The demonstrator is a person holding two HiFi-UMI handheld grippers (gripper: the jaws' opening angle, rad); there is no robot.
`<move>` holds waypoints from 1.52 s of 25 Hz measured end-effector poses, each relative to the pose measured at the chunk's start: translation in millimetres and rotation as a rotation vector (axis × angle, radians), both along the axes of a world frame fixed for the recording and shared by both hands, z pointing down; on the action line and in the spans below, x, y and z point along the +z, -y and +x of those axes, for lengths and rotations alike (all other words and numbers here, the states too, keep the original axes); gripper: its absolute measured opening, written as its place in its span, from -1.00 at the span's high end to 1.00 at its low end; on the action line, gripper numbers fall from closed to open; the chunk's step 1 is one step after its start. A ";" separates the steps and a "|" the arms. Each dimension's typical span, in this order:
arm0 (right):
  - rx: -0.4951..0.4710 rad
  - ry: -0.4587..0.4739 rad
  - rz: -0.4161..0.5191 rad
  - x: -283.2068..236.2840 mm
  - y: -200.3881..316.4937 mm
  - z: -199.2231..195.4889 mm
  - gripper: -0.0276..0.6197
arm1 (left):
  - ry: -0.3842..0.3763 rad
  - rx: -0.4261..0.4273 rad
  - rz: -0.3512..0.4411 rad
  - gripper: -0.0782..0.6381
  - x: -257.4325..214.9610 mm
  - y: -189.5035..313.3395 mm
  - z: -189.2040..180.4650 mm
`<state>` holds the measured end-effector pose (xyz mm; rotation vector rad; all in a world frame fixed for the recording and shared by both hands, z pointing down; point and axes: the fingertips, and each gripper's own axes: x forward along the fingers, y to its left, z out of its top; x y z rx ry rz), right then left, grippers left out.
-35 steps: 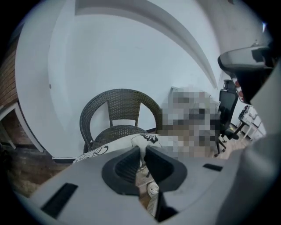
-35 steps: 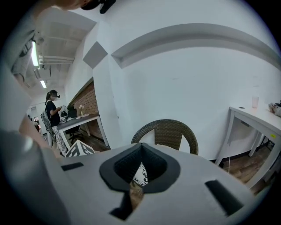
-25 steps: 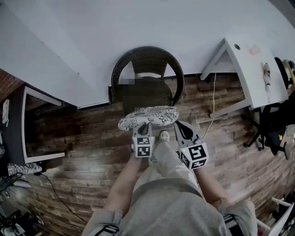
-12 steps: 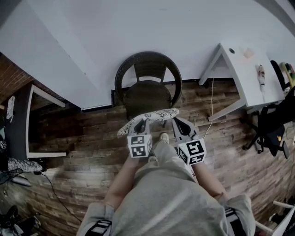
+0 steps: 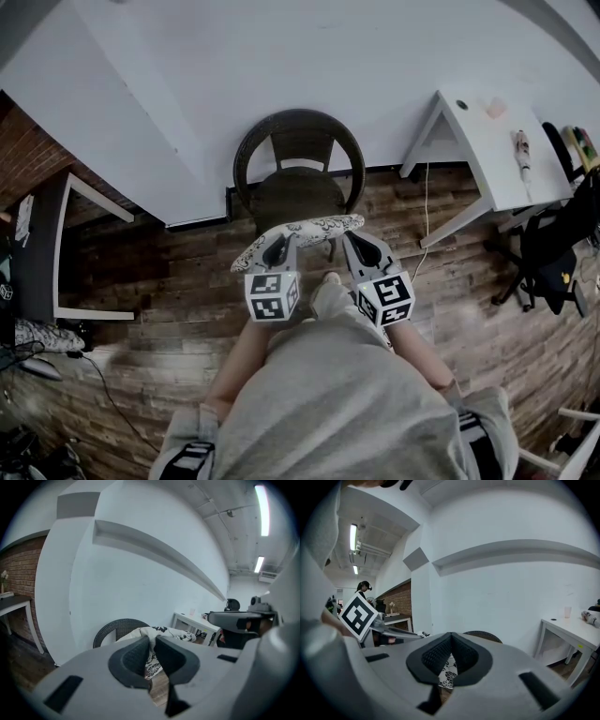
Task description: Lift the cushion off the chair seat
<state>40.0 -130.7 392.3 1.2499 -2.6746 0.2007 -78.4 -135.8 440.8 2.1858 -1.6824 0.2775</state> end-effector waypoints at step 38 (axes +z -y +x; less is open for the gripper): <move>0.044 -0.007 -0.025 6.9 -2.9 -1.1 0.93 | 0.000 0.031 0.069 0.67 -26.7 -7.9 -6.6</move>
